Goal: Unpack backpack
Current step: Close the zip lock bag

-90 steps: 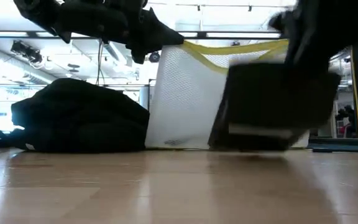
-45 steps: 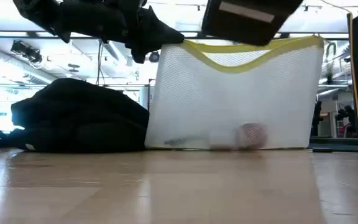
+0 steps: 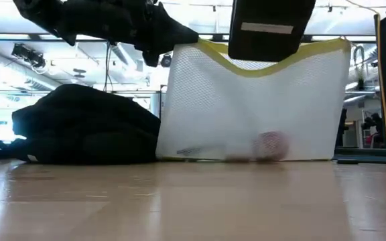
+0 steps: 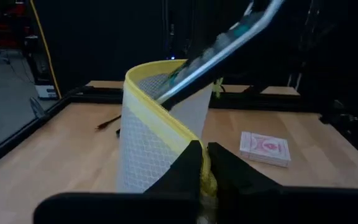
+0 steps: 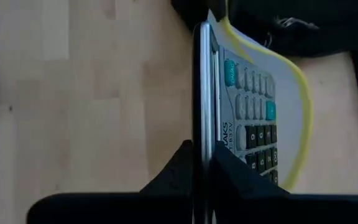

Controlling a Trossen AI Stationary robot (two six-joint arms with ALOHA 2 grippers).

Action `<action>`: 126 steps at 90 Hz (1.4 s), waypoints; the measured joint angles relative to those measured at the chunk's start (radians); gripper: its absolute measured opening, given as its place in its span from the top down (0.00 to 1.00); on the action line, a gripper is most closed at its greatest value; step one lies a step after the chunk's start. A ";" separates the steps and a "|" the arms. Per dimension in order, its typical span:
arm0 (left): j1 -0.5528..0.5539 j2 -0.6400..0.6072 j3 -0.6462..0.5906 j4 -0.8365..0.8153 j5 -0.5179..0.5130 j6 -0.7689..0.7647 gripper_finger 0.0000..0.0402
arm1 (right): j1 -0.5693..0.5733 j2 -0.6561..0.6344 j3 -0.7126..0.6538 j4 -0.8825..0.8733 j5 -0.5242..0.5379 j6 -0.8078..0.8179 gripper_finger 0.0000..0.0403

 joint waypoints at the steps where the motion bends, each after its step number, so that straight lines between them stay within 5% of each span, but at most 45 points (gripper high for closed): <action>1: 0.000 0.000 0.000 0.000 0.000 0.000 1.00 | -0.006 0.000 0.000 0.001 -0.006 -0.004 1.00; 36: 0.000 0.000 0.002 0.004 0.032 0.020 1.00 | -0.170 0.006 0.000 0.005 -0.045 -0.131 1.00; 99: 0.000 0.000 0.002 0.023 0.034 0.019 1.00 | -0.182 0.025 0.000 -0.002 -0.464 -0.138 1.00; 126: 0.000 0.000 0.002 0.022 0.034 0.019 1.00 | -0.180 -0.015 0.000 0.004 -0.287 -0.021 1.00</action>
